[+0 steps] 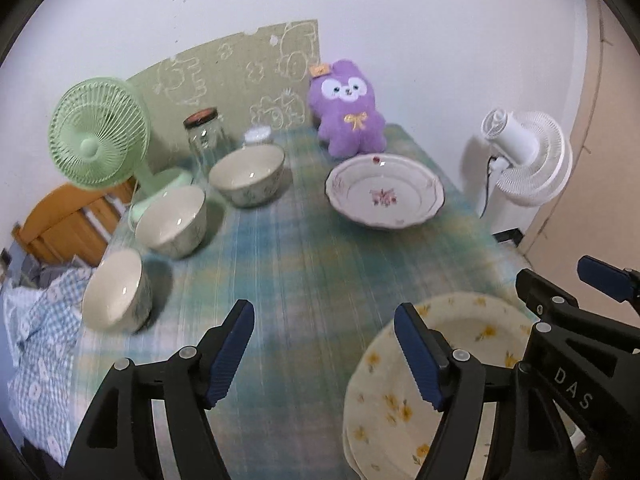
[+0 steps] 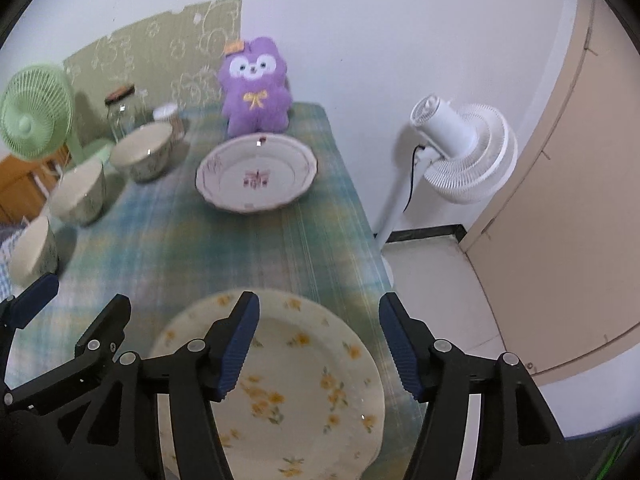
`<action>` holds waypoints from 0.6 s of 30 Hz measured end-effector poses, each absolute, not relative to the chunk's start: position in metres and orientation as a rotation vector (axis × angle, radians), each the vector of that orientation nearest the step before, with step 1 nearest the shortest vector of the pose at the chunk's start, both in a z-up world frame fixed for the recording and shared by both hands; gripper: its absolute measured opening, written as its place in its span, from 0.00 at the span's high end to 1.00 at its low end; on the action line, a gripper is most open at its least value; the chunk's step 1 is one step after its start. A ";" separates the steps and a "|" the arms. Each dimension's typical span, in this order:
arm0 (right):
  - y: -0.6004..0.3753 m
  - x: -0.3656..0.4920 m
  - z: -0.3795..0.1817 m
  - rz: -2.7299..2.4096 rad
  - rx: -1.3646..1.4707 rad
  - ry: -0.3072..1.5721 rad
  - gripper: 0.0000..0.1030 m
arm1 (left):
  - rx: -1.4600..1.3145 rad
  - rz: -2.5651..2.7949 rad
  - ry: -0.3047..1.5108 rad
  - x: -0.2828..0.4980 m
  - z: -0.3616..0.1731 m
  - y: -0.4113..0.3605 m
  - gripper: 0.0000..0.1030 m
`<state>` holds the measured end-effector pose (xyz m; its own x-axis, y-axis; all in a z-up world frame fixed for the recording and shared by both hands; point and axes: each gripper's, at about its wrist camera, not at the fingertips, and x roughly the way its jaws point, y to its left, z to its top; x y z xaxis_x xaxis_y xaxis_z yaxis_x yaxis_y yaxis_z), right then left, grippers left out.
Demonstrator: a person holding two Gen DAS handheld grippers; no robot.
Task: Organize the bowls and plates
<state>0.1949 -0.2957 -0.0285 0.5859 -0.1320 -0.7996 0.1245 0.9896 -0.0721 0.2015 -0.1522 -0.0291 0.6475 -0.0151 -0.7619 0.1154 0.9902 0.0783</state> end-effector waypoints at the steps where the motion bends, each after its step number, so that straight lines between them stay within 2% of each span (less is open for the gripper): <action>1: -0.294 0.198 -0.023 -0.156 -0.001 0.926 0.36 | 0.117 -0.083 0.861 0.205 -0.026 -0.149 0.26; 9: -0.289 0.227 0.001 -0.174 0.026 0.877 0.36 | 0.074 -0.116 0.825 0.241 -0.005 -0.138 0.25; 18: -0.300 0.286 -0.005 -0.137 0.035 0.866 0.36 | 0.052 -0.069 0.833 0.290 -0.011 -0.149 0.25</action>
